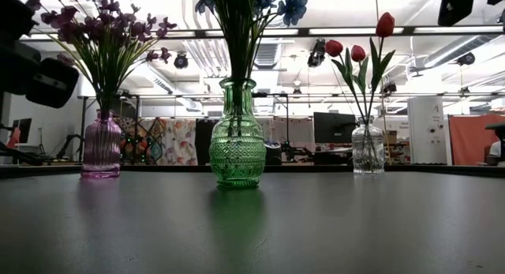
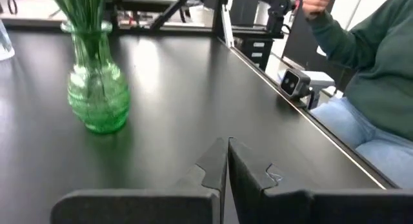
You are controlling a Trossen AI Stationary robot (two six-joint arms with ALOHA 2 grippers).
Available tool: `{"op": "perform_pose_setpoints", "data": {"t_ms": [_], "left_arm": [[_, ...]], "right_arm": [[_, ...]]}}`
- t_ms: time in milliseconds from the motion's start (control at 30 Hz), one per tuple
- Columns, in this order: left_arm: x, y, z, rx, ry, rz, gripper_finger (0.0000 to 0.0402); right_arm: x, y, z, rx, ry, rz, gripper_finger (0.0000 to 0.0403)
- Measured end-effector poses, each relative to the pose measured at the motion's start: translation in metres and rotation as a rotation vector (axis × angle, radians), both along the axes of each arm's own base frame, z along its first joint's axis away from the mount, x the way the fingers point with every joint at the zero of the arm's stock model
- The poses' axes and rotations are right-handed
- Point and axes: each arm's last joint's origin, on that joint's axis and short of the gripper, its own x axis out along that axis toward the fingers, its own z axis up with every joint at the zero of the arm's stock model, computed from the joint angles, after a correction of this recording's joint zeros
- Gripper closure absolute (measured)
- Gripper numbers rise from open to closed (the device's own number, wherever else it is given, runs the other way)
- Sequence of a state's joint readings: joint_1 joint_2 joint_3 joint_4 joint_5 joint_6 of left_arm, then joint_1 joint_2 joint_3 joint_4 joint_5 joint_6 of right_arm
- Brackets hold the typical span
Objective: Sort flowers into vase by color
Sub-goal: Return to Home Position
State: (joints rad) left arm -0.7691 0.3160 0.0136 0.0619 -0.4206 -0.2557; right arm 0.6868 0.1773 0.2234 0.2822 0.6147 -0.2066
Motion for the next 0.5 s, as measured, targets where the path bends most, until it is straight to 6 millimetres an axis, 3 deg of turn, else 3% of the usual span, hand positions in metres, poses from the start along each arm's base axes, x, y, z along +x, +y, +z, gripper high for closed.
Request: {"op": "perform_pose_setpoints", "data": {"t_ms": [233, 500], "left_arm": [[-0.001, 0.005, 0.007, 0.055, -0.079, 0.014, 0.0402], [-0.001, 0.008, 0.01, 0.085, -0.121, 0.032, 0.0402]], "right_arm": [[-0.01, -0.007, -0.018, 0.013, -0.045, 0.061, 0.0202], [-0.001, 0.0, -0.054, -0.003, -0.018, 0.056, 0.0202]]}}
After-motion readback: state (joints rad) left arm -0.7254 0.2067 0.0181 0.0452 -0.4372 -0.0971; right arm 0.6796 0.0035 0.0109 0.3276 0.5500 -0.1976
